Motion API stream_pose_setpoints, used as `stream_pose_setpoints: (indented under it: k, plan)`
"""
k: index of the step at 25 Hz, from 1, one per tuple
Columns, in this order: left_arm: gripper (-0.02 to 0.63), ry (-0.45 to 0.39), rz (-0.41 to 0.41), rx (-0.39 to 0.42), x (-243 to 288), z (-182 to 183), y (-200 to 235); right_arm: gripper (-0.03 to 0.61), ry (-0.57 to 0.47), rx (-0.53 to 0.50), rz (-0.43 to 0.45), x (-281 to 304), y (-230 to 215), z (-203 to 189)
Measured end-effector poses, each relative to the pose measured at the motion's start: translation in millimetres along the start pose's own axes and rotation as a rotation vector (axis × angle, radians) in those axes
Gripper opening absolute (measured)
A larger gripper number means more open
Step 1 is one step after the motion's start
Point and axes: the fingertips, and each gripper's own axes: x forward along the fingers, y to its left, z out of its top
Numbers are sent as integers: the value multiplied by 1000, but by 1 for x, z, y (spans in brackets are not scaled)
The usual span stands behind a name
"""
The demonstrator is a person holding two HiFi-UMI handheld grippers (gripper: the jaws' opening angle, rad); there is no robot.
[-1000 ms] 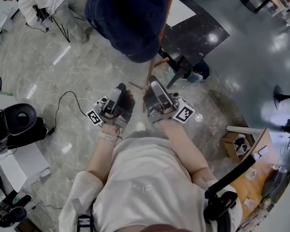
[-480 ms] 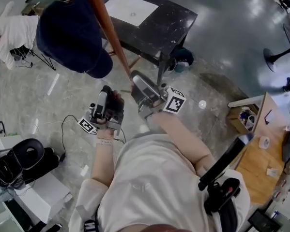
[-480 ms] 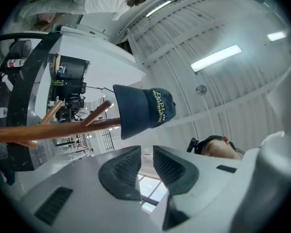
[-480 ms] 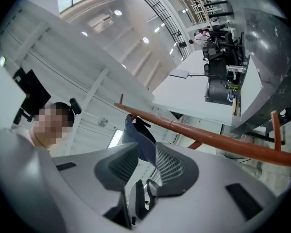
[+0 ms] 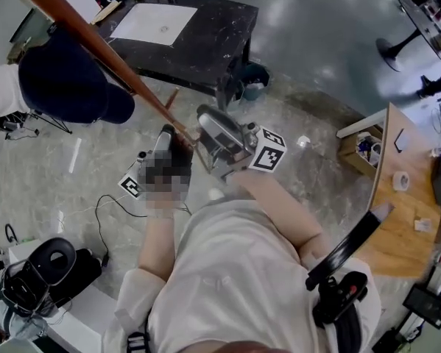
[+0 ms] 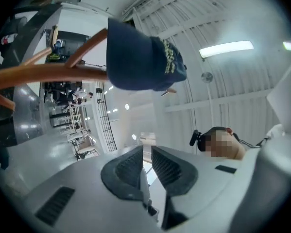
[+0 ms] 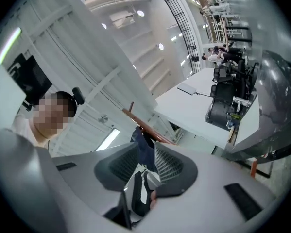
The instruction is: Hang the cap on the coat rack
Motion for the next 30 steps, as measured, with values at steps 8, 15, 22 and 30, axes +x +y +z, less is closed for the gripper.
stream_pose_setpoints:
  k: [8,15,22,30]
  plan:
    - [28,164,-65,-58,77,-80,19,82,-101,-187,-94,-67,38,85]
    - [8,268,-117,-169,138,-155,37,40,-187,-327,-195,-133,65,154]
    - [8,449,-77,-177,177,-233,58,25,-260,-410,-293,-193,77,202]
    - [8,491,-152,-223,178,-249,57,23,-287,-464,-363,-208,68,199]
